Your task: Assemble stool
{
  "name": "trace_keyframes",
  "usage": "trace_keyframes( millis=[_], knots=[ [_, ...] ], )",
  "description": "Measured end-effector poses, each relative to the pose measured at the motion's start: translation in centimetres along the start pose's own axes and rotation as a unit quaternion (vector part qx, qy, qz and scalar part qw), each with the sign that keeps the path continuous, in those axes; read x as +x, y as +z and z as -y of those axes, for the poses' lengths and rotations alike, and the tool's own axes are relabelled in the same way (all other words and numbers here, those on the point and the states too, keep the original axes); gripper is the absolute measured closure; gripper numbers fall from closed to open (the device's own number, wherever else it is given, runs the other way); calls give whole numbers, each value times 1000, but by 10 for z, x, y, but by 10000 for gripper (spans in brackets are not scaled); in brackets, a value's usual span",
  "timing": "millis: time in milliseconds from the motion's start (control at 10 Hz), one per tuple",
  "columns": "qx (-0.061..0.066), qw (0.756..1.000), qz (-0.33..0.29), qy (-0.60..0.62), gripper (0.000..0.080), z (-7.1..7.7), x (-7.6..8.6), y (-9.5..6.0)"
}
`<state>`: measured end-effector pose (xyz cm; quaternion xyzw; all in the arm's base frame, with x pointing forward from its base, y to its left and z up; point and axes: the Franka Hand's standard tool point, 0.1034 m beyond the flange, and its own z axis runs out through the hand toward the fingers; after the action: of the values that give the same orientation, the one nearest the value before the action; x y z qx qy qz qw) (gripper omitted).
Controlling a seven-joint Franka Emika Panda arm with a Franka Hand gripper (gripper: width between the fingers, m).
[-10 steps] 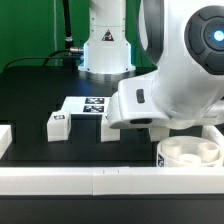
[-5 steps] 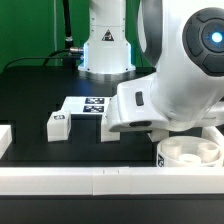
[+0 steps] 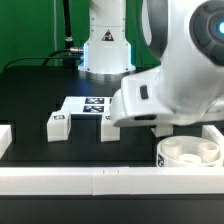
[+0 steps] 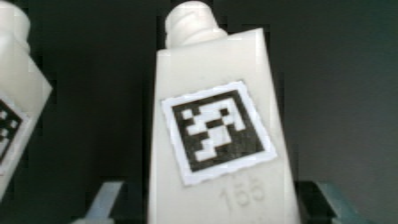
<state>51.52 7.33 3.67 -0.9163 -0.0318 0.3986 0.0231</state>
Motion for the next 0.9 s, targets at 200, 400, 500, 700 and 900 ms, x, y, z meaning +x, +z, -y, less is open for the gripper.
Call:
trace_keyframes(
  millis=[200, 400, 500, 700, 900],
  knots=[
    [20, 999, -29, -31, 476, 3, -17, -36],
    [19, 999, -39, -29, 475, 2, -10, -29],
    [19, 999, -42, -29, 475, 2, -10, -32],
    [21, 993, -111, -23, 475, 3, 3, -42],
    [46, 988, -149, 4, 475, 11, -10, -51]
  ],
)
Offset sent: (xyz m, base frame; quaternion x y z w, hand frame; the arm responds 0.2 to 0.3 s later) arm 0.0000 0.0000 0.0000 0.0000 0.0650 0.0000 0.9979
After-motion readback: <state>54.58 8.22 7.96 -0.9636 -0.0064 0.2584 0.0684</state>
